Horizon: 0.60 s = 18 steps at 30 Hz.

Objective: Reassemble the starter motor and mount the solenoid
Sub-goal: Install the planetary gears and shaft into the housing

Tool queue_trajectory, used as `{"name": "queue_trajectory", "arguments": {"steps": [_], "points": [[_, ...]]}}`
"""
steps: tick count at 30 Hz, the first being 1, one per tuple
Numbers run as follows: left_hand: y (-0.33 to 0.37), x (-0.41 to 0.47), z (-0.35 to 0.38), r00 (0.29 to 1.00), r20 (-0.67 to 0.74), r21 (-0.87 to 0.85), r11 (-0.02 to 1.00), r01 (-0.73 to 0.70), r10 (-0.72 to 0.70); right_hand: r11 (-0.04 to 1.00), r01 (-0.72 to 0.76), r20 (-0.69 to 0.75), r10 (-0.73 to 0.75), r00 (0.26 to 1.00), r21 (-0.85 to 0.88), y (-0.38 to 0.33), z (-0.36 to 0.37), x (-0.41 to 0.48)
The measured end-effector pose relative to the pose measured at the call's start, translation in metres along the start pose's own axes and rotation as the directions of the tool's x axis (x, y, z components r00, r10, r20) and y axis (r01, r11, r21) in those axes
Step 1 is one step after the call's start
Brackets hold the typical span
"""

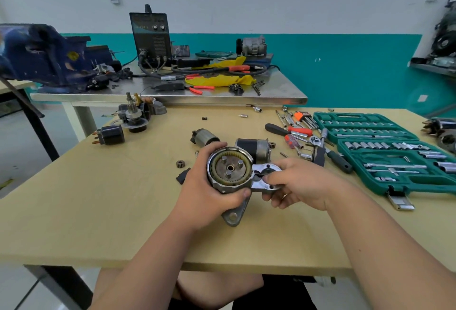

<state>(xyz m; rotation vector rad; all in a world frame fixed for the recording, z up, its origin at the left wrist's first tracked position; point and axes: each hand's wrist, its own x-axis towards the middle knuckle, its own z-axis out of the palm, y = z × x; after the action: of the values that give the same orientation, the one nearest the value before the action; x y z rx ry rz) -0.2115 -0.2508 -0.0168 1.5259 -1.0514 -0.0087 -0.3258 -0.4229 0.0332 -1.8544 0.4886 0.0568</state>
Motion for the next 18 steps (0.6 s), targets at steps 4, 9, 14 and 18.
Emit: {"name": "queue_trajectory", "arguments": {"steps": [4, 9, 14, 18], "points": [[0.0012, -0.0007, 0.0019, 1.0, 0.014, 0.019, 1.0, -0.015, 0.015, 0.999, 0.002, 0.007, -0.002, 1.0, -0.034, 0.0026, -0.0012, -0.0035], [-0.0002, -0.0011, -0.0005, 1.0, -0.005, 0.003, 1.0, -0.012, 0.012, 0.994, 0.072, -0.063, -0.078, 0.995, -0.083, 0.004, 0.003, -0.0039], [-0.0031, -0.0017, -0.0037, 1.0, -0.014, -0.029, 1.0, -0.009, 0.008, 0.98, 0.126, -0.135, -0.148, 0.98, -0.157, 0.0019, 0.0029, -0.005], [-0.0022, 0.0018, -0.0021, 1.0, 0.018, -0.032, 0.999, 0.01, -0.01, 0.941, 0.149, -0.195, -0.215, 0.957, -0.304, -0.0009, 0.005, -0.0054]]}}
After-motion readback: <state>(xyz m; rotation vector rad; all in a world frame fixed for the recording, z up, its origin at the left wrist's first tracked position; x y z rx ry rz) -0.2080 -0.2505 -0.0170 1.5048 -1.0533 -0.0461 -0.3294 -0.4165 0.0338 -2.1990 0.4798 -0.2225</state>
